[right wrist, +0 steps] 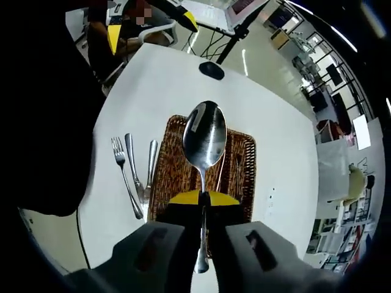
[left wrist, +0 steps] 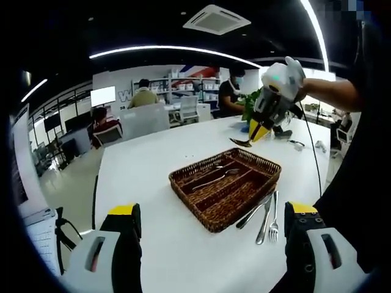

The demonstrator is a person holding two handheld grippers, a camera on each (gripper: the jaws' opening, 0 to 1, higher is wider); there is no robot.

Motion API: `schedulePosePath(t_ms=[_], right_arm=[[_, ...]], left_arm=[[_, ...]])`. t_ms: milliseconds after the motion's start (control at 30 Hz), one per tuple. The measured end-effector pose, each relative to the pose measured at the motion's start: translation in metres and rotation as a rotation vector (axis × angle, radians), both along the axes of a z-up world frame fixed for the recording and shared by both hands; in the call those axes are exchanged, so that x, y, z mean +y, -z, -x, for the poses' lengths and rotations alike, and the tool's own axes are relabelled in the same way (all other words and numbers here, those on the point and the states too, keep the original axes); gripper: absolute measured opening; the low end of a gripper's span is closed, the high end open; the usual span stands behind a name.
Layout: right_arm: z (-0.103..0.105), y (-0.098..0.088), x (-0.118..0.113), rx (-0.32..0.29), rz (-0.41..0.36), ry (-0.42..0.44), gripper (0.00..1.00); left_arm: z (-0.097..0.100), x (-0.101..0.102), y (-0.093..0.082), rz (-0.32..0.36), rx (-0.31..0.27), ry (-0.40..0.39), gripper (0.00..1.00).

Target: Arrange the knives, forks, and spoons in their matching storage slots by inserting each utensil handle-first until every utensil is classified and aligned in the correct compartment

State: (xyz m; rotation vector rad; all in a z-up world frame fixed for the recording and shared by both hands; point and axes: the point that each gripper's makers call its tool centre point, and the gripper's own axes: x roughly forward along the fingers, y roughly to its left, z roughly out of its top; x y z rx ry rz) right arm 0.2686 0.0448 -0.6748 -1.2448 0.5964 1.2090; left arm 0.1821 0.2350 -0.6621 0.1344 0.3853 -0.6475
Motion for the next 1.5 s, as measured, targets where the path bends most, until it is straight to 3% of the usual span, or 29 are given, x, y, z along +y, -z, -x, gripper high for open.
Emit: schedulePosePath(t_ms=[767,900,1167,1500], right_arm=[[-0.039,-0.016,-0.004,-0.040,0.010,0.030,0.00],[-0.045,-0.017,0.000,-0.023,-0.002,0.039,0.00],[-0.065,-0.006,0.002,0.019,0.005,0.079,0.00],[-0.084,0.014,0.000,0.042,0.107,0.091,0.00]], left_arm=[[0.003,0.004,0.003,0.023,-0.016,-0.009,0.99],[0.004,0.003,0.004,0.029,-0.009,-0.005,0.99],[0.005,-0.003,0.004,0.037,-0.012,0.006,0.99],[0.008,-0.005,0.006,0.038,-0.010,0.019,0.99]])
